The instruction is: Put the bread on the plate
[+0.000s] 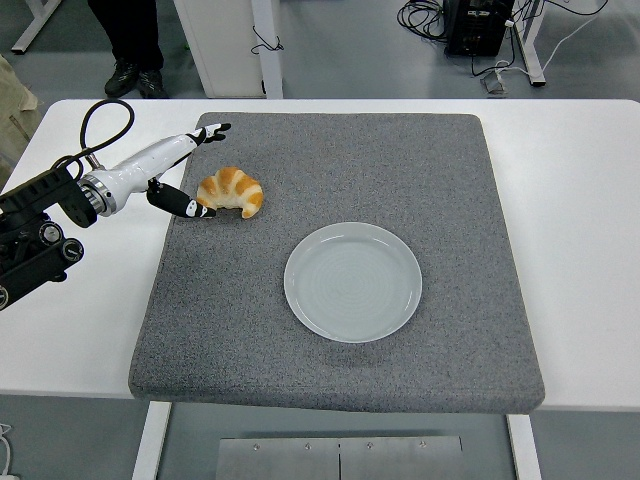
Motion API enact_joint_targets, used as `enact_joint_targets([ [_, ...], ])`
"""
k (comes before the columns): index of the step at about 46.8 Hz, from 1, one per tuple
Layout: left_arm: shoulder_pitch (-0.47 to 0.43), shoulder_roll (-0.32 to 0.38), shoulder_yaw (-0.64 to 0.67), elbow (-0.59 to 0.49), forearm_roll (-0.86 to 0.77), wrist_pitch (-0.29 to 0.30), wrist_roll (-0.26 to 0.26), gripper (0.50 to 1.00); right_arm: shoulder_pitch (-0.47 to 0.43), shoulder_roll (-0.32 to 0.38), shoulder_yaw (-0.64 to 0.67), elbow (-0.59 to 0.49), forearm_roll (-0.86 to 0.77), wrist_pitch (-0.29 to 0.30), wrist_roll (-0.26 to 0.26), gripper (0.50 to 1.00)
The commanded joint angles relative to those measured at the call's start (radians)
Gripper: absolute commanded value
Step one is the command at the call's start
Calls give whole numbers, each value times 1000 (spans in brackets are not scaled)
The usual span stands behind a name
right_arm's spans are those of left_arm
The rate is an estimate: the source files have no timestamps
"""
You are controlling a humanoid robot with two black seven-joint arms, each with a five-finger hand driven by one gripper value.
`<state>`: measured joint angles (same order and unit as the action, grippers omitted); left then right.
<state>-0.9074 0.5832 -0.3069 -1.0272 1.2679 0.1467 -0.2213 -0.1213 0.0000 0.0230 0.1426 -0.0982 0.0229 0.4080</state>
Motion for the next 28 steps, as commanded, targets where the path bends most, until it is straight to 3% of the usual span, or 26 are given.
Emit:
enact_joint_targets([
  [1, -27, -29, 43, 42, -2, 16, 0, 974, 0, 0, 0, 0, 0, 0, 0, 1000],
  [28, -31, -149, 71, 170, -5, 50, -26, 971, 0, 0, 0, 0, 0, 0, 0, 1000],
])
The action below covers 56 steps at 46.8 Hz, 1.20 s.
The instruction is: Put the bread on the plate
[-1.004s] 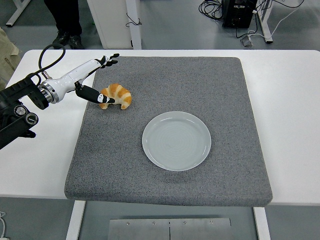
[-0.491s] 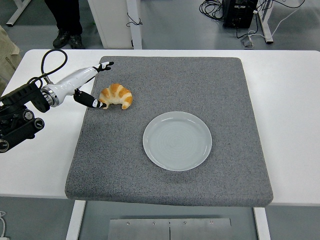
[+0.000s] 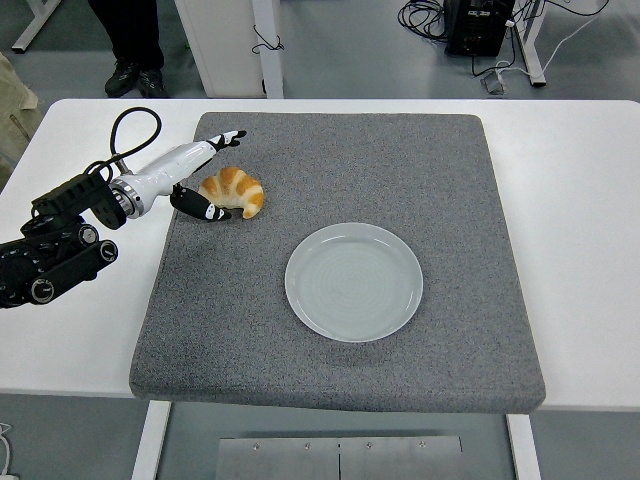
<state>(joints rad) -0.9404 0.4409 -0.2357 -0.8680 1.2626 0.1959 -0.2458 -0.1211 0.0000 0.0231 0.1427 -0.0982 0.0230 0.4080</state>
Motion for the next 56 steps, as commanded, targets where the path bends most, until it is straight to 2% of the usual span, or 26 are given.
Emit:
enact_joint_targets([
  [1, 2, -11, -1, 14, 0, 0, -3, 971, 0, 0, 0, 0, 0, 0, 0, 1000],
  [22, 2, -93, 1, 122, -6, 8, -27, 961, 0, 0, 0, 0, 0, 0, 0, 1000],
  [36, 0, -119, 4, 173, -17, 10, -36, 931, 0, 0, 0, 0, 0, 0, 0, 1000],
  [41, 0, -119, 4, 178, -17, 10, -38, 844, 0, 0, 1, 0, 0, 0, 0, 1000],
  [43, 0, -119, 6, 178, -17, 10, -39, 756, 0, 0, 0, 0, 0, 0, 0, 1000],
  [46, 0, -119, 4, 178, -20, 10, -39, 671, 0, 0, 0, 0, 0, 0, 0, 1000],
  [48, -1, -117, 4, 178, -28, 10, -41, 545, 0, 0, 0, 0, 0, 0, 0, 1000],
  [49, -1, -117, 4, 178, -31, 10, -41, 500, 0, 0, 1, 0, 0, 0, 0, 1000],
  [56, -3, -117, 7, 178, -60, 7, -52, 500, 0, 0, 0, 0, 0, 0, 0, 1000],
])
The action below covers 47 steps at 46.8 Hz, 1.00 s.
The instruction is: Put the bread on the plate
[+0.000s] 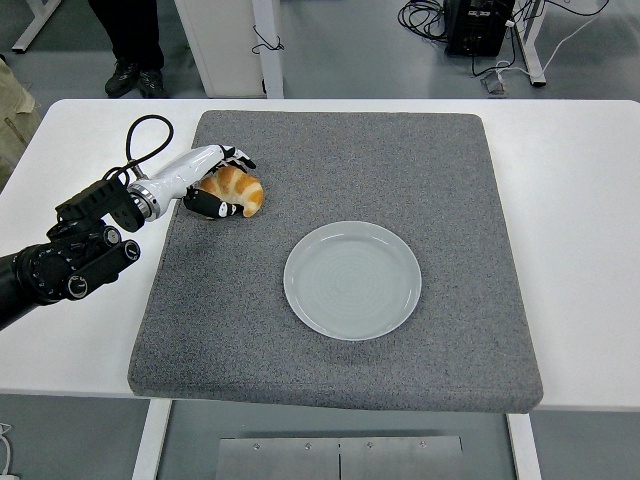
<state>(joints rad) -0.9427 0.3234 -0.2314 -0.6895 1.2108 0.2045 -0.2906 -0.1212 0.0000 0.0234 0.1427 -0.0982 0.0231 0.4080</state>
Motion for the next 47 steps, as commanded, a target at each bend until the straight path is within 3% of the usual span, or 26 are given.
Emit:
enact_joint_targets([
  [1, -1, 0, 3, -1, -10, 0, -10, 500, 0, 0, 0, 0, 0, 0, 0, 1000],
  [8, -5, 0, 1, -1, -11, -7, -67, 500, 0, 0, 0, 0, 0, 0, 0, 1000],
  [21, -87, 28, 3, -18, -11, -39, -74, 500, 0, 0, 0, 0, 0, 0, 0, 1000],
  [47, -341, 167, 3, -79, -10, -230, -74, 500, 0, 0, 0, 0, 0, 0, 0, 1000],
])
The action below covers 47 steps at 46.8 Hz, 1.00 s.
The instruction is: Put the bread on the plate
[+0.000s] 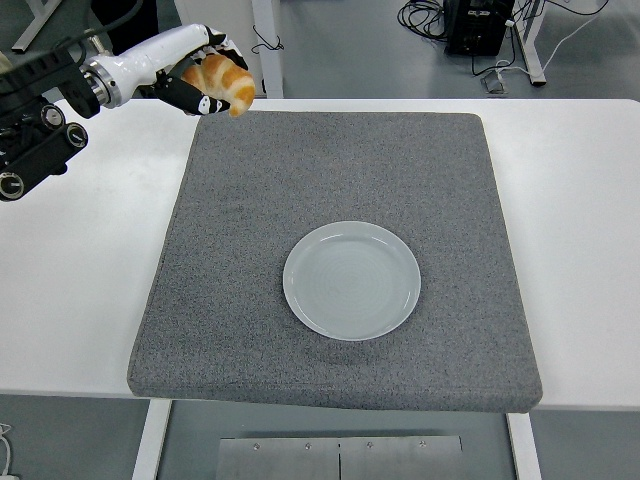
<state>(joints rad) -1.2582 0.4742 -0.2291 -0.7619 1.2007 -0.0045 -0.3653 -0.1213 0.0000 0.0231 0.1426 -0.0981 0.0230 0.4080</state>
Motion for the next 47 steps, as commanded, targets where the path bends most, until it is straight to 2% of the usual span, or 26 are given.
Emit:
enact_joint_targets([
  [1, -35, 21, 1, -10, 0, -29, 0, 500, 0, 0, 0, 0, 0, 0, 0, 1000],
  [9, -98, 34, 1, -22, 3, -69, -1, 500, 0, 0, 0, 0, 0, 0, 0, 1000],
  [21, -168, 18, 2, -105, 10, -89, -1, 500, 0, 0, 0, 0, 0, 0, 0, 1000],
  [28, -220, -25, 51, -132, 5, -88, -1, 500, 0, 0, 0, 0, 0, 0, 0, 1000],
  [47, -251, -68, 57, -269, 5, -88, -3, 500, 0, 0, 0, 0, 0, 0, 0, 1000],
])
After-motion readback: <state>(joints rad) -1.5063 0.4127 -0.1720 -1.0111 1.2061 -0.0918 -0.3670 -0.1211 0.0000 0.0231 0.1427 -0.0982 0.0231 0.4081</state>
